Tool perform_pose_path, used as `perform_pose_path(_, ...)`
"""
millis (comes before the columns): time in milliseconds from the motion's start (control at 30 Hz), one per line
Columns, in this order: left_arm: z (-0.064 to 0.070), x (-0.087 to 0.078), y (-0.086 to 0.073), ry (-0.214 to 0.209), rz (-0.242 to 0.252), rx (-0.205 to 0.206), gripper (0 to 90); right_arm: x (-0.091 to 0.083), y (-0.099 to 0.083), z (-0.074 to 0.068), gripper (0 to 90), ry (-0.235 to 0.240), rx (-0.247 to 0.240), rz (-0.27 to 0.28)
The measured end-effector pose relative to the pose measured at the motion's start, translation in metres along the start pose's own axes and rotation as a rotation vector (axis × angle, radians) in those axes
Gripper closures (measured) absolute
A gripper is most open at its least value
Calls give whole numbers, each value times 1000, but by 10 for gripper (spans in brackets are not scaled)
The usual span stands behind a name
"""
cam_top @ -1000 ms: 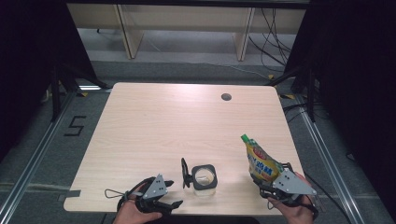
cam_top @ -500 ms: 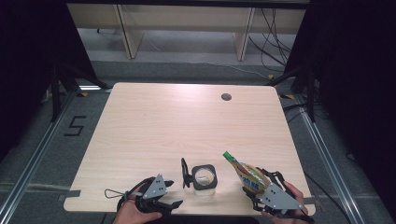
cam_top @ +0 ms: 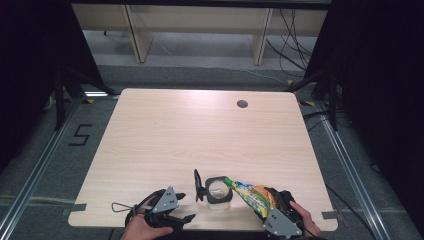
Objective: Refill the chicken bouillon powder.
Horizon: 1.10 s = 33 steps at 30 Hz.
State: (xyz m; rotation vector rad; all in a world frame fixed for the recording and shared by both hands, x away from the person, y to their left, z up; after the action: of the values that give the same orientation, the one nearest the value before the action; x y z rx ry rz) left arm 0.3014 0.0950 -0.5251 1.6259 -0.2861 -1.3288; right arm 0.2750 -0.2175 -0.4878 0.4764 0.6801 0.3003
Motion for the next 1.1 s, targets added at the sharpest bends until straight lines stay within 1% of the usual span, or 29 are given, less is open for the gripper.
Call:
perform_pose_path(33, 0, 0, 0, 0, 0, 0, 279, 1, 0, 0, 292, 7, -26, -2)
perform_pose_path(100, 1, 1, 0, -5, 14, -16, 278, 2, 0, 0, 292, 2, -52, -10)
perform_pose_path(133, 0, 1, 0, -1, 4, -1, 278, 1, 0, 0, 292, -14, -57, -19)
perform_pose_path(167, 0, 0, 0, 1, 4, 1, 278, 2, 0, 1, 293, -11, -84, -24)
perform_pose_path(200, 1, 2, 1, 3, 30, -15, 277, 2, -1, 2, 292, -29, -95, -27)
perform_pose_path(267, 0, 2, 0, 7, 25, -8, 275, 2, -1, 4, 293, -58, -145, -58)
perform_pose_path(300, 0, 2, 0, 7, 25, -8, 275, 2, -1, 4, 293, -58, -145, -58)
perform_pose_path(333, 0, 2, 0, 14, 32, -9, 275, 0, -2, 5, 292, -60, -156, -86)
perform_pose_path(367, 1, 2, 1, 9, 37, -13, 275, 1, -1, 9, 293, -48, -196, -96)
perform_pose_path(400, 1, 3, 1, 8, 41, -15, 275, 0, -2, 10, 293, -41, -212, -99)
perform_pose_path(433, 1, 2, 1, 10, 37, -16, 275, 0, -2, 10, 293, -43, -211, -107)
perform_pose_path(467, 1, 2, 1, 8, 41, -16, 274, 1, -2, 10, 293, -60, -231, -114)
perform_pose_path(500, 1, 2, 1, 8, 41, -16, 274, 1, -2, 10, 293, -60, -231, -114)
perform_pose_path(567, 1, 2, 1, 9, 38, -13, 274, 2, -2, 7, 293, -38, -288, -125)
perform_pose_path(600, 1, 2, 1, 8, 40, -15, 273, 3, -1, 5, 293, -29, -292, -129)
perform_pose_path(633, 1, 2, 1, 8, 40, -15, 274, 1, 0, 3, 293, -30, -281, -138)
perform_pose_path(667, 1, 2, 1, 9, 41, -15, 273, 3, 0, 3, 293, -27, -305, -130)
perform_pose_path(700, 1, 2, 1, 9, 41, -15, 273, 3, 0, 3, 293, -27, -305, -130)
perform_pose_path(733, 1, 2, 1, 8, 35, -18, 273, 3, 2, 2, 293, -42, -339, -140)
perform_pose_path(767, 1, 2, 1, 8, 35, -18, 273, 3, 2, 2, 293, -42, -339, -140)
perform_pose_path(800, 0, 2, 1, 8, 40, -9, 273, 2, 3, 2, 293, -52, -358, -154)
perform_pose_path(833, 0, 2, 1, 8, 40, -9, 273, 2, 3, 0, 293, -56, -330, -156)
perform_pose_path(867, 0, 2, 1, 8, 39, 5, 273, 1, 5, 3, 293, -63, -378, -151)
perform_pose_path(900, 1, 2, 1, 10, 39, -17, 273, 1, 5, 3, 293, -61, -388, -153)
perform_pose_path(933, 0, 2, 1, 13, 33, -11, 273, 2, 5, 4, 293, -77, -416, -145)
perform_pose_path(967, 0, 2, 1, 16, 30, -6, 273, 1, 6, 2, 293, -82, -430, -172)
perform_pose_path(1000, 1, 2, 1, 12, 36, -13, 273, 2, 7, 3, 293, -81, -482, -175)
perform_pose_path(1033, 1, 2, 1, 12, 36, -13, 273, 2, 7, 3, 293, -81, -482, -175)
perform_pose_path(1100, 1, 2, 1, 11, 39, -14, 273, 2, 7, 5, 301, -89, -524, -195)
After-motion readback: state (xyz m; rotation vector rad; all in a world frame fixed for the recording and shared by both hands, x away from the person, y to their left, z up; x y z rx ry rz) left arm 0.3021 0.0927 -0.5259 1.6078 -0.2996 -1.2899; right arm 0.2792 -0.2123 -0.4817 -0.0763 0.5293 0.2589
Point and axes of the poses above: each handheld gripper's, and its own axes: x roughly forward along the jaws, y roughly out of its top, z roughly to its right, the point moved 4 cm from there along x, roughly forward along the jaws, and after that the axes turned 5 degrees about -x, right-handed, at the moved point
